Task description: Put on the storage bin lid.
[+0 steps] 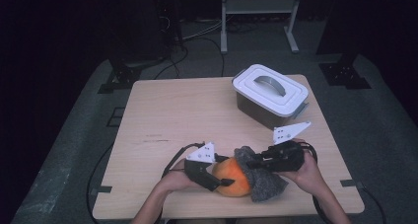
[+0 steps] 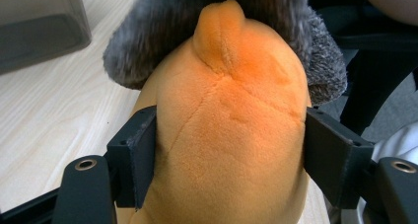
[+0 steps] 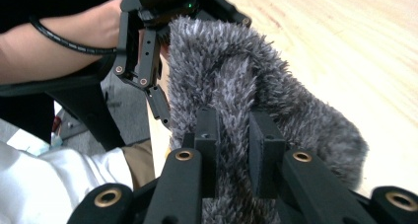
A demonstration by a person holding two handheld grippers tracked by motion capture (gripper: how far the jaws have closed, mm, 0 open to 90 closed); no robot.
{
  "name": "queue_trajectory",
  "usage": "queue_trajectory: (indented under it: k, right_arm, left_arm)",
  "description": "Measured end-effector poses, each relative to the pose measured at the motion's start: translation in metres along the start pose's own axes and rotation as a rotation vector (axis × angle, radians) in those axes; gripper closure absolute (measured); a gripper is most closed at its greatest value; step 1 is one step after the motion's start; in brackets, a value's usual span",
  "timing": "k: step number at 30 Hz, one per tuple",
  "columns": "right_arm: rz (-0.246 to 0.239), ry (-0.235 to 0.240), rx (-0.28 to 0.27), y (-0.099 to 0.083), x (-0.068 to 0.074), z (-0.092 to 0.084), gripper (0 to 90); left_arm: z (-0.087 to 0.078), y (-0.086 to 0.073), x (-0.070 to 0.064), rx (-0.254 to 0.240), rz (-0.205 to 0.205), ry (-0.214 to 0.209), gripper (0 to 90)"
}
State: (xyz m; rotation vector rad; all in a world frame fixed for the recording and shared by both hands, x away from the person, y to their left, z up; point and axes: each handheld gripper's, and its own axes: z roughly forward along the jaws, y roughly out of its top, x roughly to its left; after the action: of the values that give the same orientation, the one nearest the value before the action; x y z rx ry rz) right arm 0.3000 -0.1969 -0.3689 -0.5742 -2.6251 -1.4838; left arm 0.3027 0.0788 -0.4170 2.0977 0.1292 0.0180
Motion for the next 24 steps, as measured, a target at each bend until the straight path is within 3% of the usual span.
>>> queue_trajectory:
  k: [3,12,15,17,19,24]
  right_arm:
    - [0.016,0.018,0.021,-0.003,-0.003,0.005,76.3]
    - [0.068,0.028,-0.009,-0.017,-0.016,0.0,76.3]
    - [0.072,-0.009,0.028,-0.023,-0.02,0.003,76.0]
    - [0.081,-0.02,0.044,-0.026,-0.023,0.006,76.1]
    - [0.084,-0.018,0.027,-0.024,-0.023,0.005,76.2]
    - [0.046,-0.011,-0.055,-0.008,-0.01,-0.002,75.8]
  left_arm:
    - [-0.001,0.001,-0.001,0.0,0.01,0.02,32.2]
    - [-0.012,0.006,0.002,-0.018,-0.008,0.049,36.2]
    - [-0.018,0.009,0.002,-0.034,-0.012,0.068,36.6]
    - [-0.02,0.009,0.002,-0.014,-0.008,0.087,36.7]
    - [-0.016,0.008,0.002,0.014,0.0,0.101,36.5]
    - [-0.005,0.01,-0.002,0.014,0.008,0.102,33.3]
